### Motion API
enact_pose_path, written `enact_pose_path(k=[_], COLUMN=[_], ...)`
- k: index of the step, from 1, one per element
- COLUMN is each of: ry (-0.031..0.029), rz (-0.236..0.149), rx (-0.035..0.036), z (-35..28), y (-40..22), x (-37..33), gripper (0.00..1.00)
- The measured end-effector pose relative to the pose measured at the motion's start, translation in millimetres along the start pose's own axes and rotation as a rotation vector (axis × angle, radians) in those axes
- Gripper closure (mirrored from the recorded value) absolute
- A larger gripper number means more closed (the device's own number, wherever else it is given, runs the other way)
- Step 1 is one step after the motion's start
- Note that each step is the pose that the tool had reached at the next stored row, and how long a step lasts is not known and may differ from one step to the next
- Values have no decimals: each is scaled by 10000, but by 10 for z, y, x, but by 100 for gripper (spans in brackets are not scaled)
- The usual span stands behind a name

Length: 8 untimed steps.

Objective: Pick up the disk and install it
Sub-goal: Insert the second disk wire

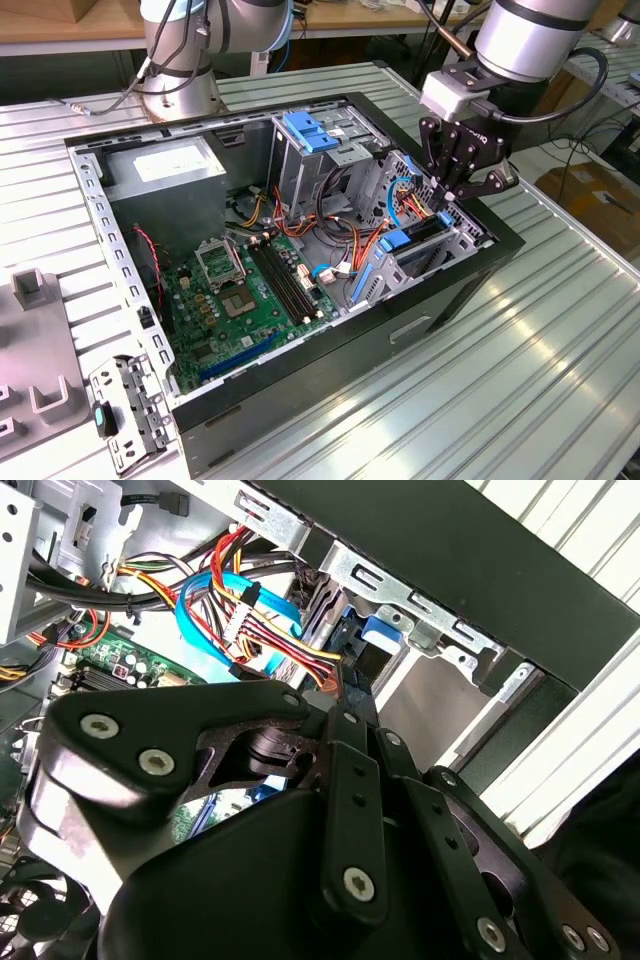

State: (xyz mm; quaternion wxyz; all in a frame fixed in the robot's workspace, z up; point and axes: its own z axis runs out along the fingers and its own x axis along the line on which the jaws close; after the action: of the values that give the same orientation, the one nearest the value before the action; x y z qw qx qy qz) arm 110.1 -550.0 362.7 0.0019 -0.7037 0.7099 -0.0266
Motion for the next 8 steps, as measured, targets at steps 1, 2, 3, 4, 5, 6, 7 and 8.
enact_pose_path(k=[1, 2, 3, 4, 5, 6, 7, 8], ry=[-1, 0, 0, -1, 0, 1, 2, 2], rz=[0, 0, 0, 0, 0, 0, 1, 1], rx=[0, 0, 0, 1, 0, 0, 0, 0], z=[0, -1, -1, -1, -1, -2, -3, -3], y=[0, 0, 0, 0, 0, 1, 9, 17], x=[0, 0, 0, 0, 0, 0, 0, 0], gripper=[89, 89, 89, 89, 89, 89, 89, 89])
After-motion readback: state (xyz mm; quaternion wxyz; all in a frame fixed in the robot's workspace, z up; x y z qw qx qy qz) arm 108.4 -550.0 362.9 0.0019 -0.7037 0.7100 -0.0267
